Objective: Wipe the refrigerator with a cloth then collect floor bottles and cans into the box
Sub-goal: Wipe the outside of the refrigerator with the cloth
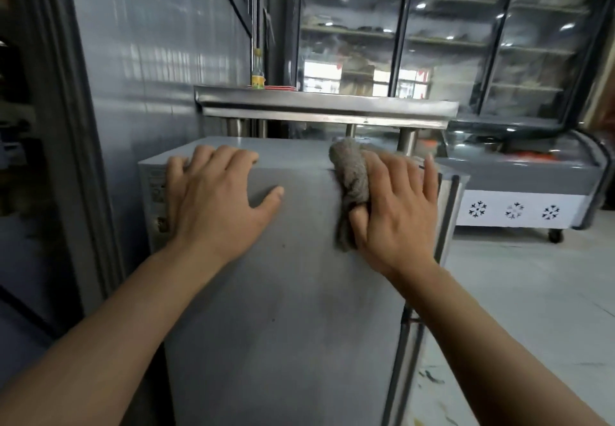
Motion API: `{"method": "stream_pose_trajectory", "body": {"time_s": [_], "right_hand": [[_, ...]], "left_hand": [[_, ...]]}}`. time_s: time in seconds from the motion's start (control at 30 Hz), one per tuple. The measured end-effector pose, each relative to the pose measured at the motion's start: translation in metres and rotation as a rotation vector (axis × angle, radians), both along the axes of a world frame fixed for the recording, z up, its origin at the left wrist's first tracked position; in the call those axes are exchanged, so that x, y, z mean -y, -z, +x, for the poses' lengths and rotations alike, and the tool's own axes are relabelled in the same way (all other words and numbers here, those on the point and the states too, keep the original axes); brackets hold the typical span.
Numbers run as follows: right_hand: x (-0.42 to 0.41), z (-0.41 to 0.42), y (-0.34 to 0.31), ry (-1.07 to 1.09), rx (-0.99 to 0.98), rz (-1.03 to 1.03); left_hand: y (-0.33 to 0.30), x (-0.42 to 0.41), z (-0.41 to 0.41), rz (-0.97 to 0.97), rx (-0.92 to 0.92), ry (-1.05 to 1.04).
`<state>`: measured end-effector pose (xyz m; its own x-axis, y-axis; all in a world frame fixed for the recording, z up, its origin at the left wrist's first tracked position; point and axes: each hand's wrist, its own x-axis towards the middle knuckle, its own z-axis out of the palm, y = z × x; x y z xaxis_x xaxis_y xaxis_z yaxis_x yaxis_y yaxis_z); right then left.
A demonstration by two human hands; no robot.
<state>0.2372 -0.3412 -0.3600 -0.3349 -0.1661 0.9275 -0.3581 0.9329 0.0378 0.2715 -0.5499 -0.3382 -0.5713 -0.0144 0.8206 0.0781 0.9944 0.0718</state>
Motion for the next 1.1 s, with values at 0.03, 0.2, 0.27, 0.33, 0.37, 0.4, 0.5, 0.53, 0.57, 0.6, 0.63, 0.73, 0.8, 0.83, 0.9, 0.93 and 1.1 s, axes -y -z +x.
{"method": "stream_pose_trajectory", "body": {"time_s": [0.03,0.2,0.27,0.33,0.37,0.4,0.5,0.53,0.57,0.6,0.63,0.73,0.8,0.83,0.9,0.93,1.1], "right_hand": [[-0.011,0.0,0.002,0.018,0.003,-0.04],[0.01,0.004,0.0,0.027,0.031,-0.18],[0.036,0.008,-0.001,0.001,0.036,-0.139],[0.065,0.011,0.0,-0.026,0.028,-0.106],[0.08,0.013,0.0,-0.038,0.023,-0.095],[0.095,0.014,0.0,-0.051,0.018,-0.087],[0.133,0.019,0.001,-0.092,0.013,-0.062],[0.143,0.02,0.0,-0.103,0.014,-0.047],[0.151,0.022,-0.001,-0.114,0.017,-0.021],[0.16,0.023,-0.003,-0.129,0.022,0.017],[0.169,0.024,-0.004,-0.151,0.027,0.061],[0.195,0.026,-0.012,-0.222,0.013,0.183],[0.205,0.025,-0.015,-0.246,-0.033,0.268],[0.205,0.023,-0.014,-0.25,-0.066,0.316],[0.2,0.02,-0.006,-0.248,-0.127,0.404],[0.197,0.019,0.001,-0.245,-0.145,0.435],[0.194,0.015,0.024,-0.245,-0.193,0.432]], "left_hand": [[0.0,0.003,0.001,-0.011,0.002,0.016],[0.008,0.04,0.02,0.042,-0.096,-0.001],[0.014,0.057,0.026,0.142,-0.112,0.057],[0.021,0.065,0.029,0.257,-0.101,0.178],[0.023,0.066,0.03,0.317,-0.115,0.224],[0.025,0.068,0.031,0.407,-0.139,0.275],[0.029,0.075,0.034,0.761,-0.15,0.473],[0.031,0.078,0.035,0.824,-0.149,0.521],[0.033,0.082,0.036,0.854,-0.152,0.547],[0.036,0.086,0.037,0.866,-0.16,0.56],[0.039,0.09,0.039,0.87,-0.171,0.561],[0.046,0.099,0.044,0.857,-0.205,0.504],[0.051,0.102,0.047,0.821,-0.228,0.452],[0.053,0.102,0.049,0.806,-0.231,0.437],[0.055,0.104,0.053,0.789,-0.228,0.411],[0.057,0.105,0.055,0.784,-0.229,0.394],[0.074,0.103,0.064,0.767,-0.191,0.349]]}}
